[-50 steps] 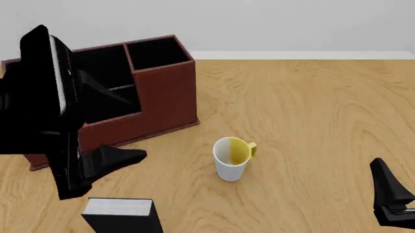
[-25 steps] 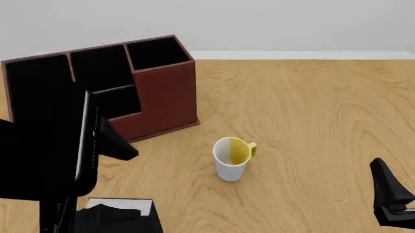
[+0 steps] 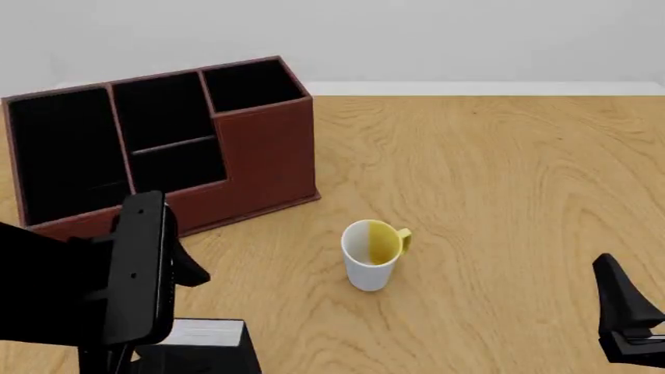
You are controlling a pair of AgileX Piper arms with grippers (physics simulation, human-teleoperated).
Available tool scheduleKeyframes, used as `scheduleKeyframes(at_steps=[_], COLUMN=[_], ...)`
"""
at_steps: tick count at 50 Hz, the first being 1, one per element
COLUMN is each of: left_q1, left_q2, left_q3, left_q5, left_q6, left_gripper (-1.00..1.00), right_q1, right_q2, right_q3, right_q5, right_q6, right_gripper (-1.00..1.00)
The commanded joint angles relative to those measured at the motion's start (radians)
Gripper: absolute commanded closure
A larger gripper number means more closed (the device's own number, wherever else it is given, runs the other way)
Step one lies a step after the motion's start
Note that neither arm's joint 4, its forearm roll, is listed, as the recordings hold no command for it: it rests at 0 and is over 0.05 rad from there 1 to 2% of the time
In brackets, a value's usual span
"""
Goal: Pick up the book and place it in the front compartment of the caddy.
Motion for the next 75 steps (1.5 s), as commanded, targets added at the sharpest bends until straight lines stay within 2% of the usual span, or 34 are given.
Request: scheduleKeyframes(at_steps=[1, 7, 23, 32, 51, 64, 70, 75], left_q1=[0.055, 0.086, 0.066, 0.103, 0.108, 0.153, 0.16, 0.203], left_q2=[-0.001, 0.005, 0.024, 0.022, 0.027, 0.025, 0.02, 0.017], left_q3=[0.057, 0.088, 0.138, 0.174, 0.213, 0.246, 0.244, 0.252], left_q5=[-0.031, -0.059, -0.106, -0.131, -0.14, -0.147, -0.137, -0.142], left_q6=[0.036, 0.059, 0.008, 0.033, 0.016, 0.054, 0.049, 0.085], left_gripper=[-1.0, -1.0, -1.0, -1.0, -1.0, -1.0, -1.0, -1.0], right_q1=[0.0, 0.0, 0.0, 0.0, 0.0, 0.0, 0.0, 0.0], right_q2=[0.001, 0.001, 0.002, 0.001, 0.0, 0.001, 0.0, 0.001], right_q3=[0.0, 0.0, 0.0, 0.0, 0.0, 0.0, 0.0, 0.0], right_q5=[-0.001, -0.001, -0.002, -0.001, -0.001, 0.0, 0.0, 0.0], right_q6=[0.0, 0.001, 0.0, 0.0, 0.0, 0.001, 0.0, 0.001], right_gripper=[-1.0, -1.0, -1.0, -1.0, -1.0, -1.0, -1.0, -1.0])
